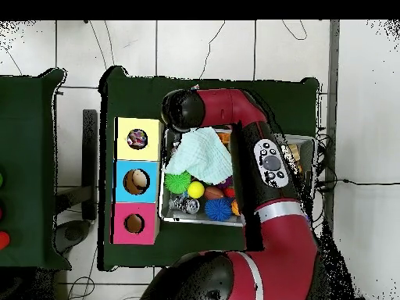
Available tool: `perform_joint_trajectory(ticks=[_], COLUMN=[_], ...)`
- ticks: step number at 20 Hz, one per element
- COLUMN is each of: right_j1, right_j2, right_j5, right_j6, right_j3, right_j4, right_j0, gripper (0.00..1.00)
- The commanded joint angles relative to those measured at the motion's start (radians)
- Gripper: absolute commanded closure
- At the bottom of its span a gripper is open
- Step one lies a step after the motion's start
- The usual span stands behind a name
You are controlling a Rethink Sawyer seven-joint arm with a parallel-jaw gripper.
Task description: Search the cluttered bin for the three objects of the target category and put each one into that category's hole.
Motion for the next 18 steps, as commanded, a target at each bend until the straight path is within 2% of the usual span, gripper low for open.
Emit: perform_joint_trajectory(ticks=[1,5,10,13,18], right_j1=[0.053,0.135,0.163,0.189,0.192], right_j2=[-0.003,0.026,0.024,0.030,0.030], right_j5=[0.079,0.008,-0.050,-0.061,-0.068], right_j6=[-0.176,-0.183,-0.157,-0.163,-0.149], right_j3=[-0.036,-0.068,-0.058,-0.067,-0.053], right_j4=[-0.043,-0.048,-0.057,-0.060,-0.059], right_j0=[-0.044,-0.054,-0.066,-0.072,-0.067], gripper=[0.00,0.00,0.00,0.00,0.00])
